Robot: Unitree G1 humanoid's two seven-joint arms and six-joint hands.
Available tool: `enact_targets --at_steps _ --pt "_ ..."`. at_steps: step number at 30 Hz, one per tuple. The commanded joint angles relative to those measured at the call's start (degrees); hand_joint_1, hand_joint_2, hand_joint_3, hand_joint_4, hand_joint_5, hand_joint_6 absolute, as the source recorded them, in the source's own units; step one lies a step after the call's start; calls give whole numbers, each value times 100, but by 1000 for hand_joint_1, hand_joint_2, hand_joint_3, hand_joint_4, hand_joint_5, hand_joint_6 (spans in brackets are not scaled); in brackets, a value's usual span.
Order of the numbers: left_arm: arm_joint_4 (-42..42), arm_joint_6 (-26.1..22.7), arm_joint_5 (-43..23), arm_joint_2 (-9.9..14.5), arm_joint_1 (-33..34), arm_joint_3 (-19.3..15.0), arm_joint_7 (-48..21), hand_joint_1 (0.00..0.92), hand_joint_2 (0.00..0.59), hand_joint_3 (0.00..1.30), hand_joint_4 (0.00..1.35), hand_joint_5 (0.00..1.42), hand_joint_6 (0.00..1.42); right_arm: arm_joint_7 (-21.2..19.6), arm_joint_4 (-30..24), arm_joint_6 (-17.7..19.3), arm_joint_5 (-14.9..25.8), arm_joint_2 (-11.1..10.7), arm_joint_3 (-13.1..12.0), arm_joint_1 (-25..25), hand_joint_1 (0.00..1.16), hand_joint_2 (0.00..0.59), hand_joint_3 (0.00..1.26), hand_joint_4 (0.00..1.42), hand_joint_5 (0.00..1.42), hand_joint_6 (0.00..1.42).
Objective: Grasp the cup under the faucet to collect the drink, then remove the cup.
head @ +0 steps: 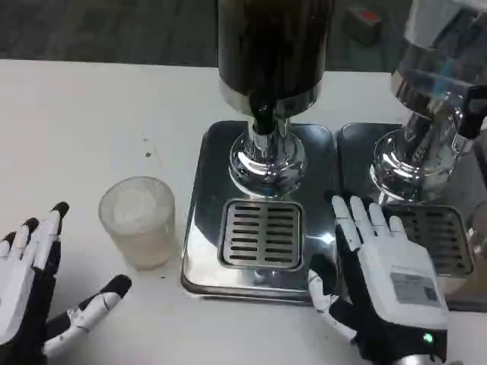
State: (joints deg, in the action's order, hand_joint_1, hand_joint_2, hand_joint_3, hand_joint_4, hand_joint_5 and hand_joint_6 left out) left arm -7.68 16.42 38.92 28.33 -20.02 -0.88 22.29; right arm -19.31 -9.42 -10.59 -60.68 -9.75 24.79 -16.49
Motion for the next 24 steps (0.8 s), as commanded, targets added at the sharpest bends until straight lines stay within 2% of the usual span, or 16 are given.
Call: enact_targets --at_steps 1,14,21,24 --pt "-30 52 13 3 -19 64 57 0 158 0 0 0 0 -102 -9 22 26 -30 -10 -10 386 584 26 0 0 0" --pt "-121 59 0 14 46 154 120 0 158 0 0 0 0 -110 -3 27 48 -31 -30 5 390 584 32 0 0 0" --pt "-55 -47 78 -54 -1 93 494 0 142 0 0 0 0 -126 10 29 80 -10 -46 5 392 584 34 0 0 0" --pt "53 -206 149 -97 -46 54 642 0 138 0 0 102 127 -122 11 29 89 -8 -49 10 393 585 34 0 0 0"
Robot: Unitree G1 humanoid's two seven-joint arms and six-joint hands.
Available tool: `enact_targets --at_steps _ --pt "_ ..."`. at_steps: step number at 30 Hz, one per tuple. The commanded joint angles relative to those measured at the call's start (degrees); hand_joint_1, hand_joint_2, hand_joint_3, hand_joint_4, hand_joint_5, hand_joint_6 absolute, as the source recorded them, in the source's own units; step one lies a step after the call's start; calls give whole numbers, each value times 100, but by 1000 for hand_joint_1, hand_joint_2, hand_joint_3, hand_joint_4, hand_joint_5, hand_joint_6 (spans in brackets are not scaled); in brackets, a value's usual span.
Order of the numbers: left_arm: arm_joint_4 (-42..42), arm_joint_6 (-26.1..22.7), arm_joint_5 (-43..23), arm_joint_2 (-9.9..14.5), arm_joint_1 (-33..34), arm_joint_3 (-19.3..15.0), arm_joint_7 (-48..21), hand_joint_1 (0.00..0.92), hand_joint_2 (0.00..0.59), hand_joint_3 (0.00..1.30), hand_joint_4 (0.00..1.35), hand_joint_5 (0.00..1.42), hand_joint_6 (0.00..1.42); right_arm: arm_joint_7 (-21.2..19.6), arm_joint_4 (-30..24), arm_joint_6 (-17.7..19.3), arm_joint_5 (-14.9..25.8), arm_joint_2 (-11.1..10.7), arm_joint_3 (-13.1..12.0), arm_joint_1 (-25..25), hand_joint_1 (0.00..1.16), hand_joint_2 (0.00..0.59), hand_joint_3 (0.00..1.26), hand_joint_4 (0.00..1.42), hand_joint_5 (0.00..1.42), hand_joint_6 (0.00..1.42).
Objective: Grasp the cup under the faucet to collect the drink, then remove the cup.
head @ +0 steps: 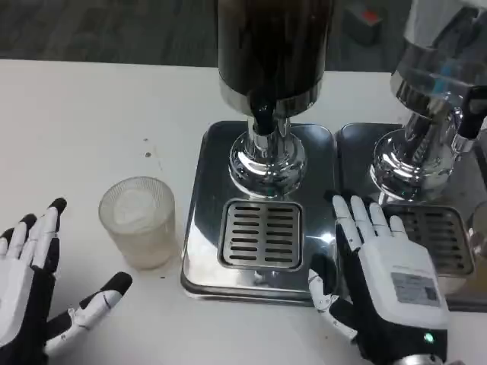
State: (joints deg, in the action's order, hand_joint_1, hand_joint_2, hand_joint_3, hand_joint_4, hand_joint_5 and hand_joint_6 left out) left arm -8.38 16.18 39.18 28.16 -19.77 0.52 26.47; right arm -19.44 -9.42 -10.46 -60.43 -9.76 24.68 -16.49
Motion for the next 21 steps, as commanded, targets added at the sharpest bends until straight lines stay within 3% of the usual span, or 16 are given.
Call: enact_targets --at_steps 1,6,14,21 --pt "178 -258 139 -105 -82 -111 265 0 136 0 0 114 150 -106 11 9 67 -3 -39 13 393 586 34 0 0 0" --pt "-29 -159 -143 -93 154 -113 30 0 91 0 0 1 3 -94 20 5 82 7 -55 31 394 586 34 0 0 0" --pt "-1574 1011 -1197 -114 1140 73 -696 0 5 0 0 0 0 -71 9 -21 131 21 -105 47 395 586 34 0 0 0" --pt "-2455 1481 -1435 -256 1723 216 -817 0 0 0 0 0 0 -97 -15 -59 151 46 -137 13 396 586 34 0 0 0"
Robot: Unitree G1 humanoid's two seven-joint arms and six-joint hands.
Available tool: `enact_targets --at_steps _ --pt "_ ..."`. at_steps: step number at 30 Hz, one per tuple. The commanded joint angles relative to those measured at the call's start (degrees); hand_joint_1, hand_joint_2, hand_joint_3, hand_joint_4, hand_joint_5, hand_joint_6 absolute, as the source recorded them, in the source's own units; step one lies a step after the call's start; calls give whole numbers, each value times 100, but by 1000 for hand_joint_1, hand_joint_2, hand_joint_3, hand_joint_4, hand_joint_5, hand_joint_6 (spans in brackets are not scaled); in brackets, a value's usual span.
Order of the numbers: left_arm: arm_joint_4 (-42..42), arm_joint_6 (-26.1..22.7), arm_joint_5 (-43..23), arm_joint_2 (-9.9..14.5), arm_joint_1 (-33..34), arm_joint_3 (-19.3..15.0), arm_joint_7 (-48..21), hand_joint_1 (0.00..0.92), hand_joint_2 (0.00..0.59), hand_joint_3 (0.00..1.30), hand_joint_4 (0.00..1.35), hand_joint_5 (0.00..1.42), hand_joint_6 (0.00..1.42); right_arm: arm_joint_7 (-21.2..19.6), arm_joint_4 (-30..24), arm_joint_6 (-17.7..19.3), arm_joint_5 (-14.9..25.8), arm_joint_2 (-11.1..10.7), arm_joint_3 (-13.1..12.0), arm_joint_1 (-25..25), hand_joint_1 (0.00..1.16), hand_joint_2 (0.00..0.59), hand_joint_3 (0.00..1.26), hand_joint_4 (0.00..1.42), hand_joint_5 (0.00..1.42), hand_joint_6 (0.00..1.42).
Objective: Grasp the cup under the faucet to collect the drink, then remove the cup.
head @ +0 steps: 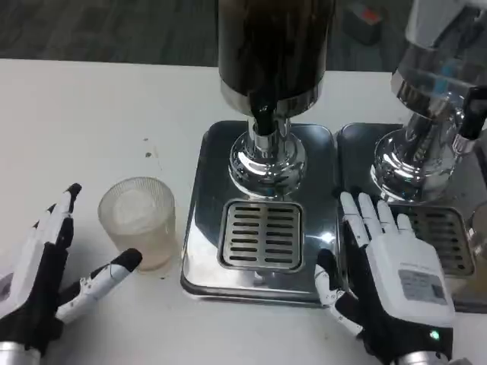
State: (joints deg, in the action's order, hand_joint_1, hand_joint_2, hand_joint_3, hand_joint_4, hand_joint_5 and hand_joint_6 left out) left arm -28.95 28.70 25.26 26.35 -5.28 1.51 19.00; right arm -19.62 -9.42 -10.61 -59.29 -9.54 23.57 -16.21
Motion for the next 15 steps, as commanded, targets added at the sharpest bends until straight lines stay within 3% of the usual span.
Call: enact_targets --at_steps 1,15 --pt "-489 257 -51 -94 342 137 -72 0 0 0 0 0 0 -82 -21 -47 36 26 -26 -19 396 586 34 0 0 0" --pt "-1496 546 -161 -282 1021 383 -207 39 0 0 0 0 0 -109 -6 -79 70 89 -40 -21 392 578 43 0 0 13"
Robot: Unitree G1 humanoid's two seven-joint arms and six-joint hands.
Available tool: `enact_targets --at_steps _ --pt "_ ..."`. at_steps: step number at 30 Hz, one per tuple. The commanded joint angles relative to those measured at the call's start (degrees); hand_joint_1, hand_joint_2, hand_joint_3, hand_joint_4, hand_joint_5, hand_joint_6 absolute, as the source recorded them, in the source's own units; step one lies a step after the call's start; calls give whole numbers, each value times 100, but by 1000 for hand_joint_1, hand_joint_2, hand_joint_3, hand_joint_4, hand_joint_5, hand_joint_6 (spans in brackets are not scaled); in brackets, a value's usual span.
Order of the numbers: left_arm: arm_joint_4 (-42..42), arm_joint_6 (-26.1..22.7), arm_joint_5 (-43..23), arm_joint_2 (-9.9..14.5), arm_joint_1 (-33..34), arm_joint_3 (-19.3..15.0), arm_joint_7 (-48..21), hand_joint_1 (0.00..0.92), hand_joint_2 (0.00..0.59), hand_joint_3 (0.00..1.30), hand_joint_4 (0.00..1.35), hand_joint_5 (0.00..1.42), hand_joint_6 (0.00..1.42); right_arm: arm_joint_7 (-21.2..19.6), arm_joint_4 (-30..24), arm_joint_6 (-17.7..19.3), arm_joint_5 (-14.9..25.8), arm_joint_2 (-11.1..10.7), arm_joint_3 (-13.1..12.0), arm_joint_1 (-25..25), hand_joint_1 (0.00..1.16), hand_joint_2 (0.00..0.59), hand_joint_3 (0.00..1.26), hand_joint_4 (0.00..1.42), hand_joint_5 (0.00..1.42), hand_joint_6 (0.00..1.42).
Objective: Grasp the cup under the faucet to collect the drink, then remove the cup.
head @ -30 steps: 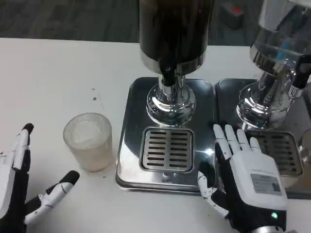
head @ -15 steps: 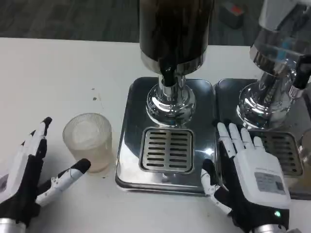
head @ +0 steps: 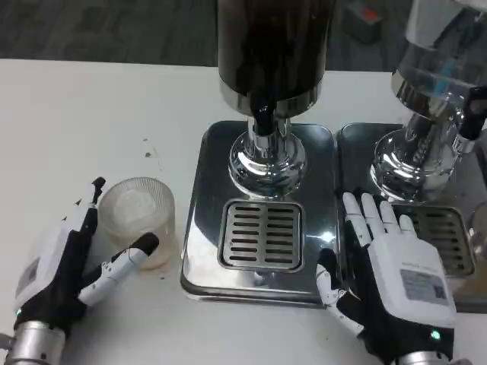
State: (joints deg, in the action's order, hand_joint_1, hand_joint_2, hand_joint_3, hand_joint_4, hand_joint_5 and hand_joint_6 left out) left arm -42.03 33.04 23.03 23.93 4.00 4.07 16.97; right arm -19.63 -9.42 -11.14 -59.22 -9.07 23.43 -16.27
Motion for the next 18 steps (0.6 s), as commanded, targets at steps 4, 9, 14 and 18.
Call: enact_targets --at_steps 4,9,14,18 --pt "-355 130 63 -29 204 225 -36 48 0 0 0 0 0 -149 -24 -60 50 85 -22 -54 391 578 44 0 0 15" --pt "-490 180 98 3 360 342 -112 82 0 0 0 0 13 -166 -24 -69 64 120 -34 -82 390 578 46 0 0 24" --pt "-536 166 417 87 471 554 156 104 0 0 0 2 22 -180 -5 -64 60 143 -39 -82 388 577 53 0 0 41" --pt "-679 191 238 -3 571 521 48 119 1 0 0 61 84 -167 -22 -71 61 146 -55 -89 387 577 57 0 0 55"
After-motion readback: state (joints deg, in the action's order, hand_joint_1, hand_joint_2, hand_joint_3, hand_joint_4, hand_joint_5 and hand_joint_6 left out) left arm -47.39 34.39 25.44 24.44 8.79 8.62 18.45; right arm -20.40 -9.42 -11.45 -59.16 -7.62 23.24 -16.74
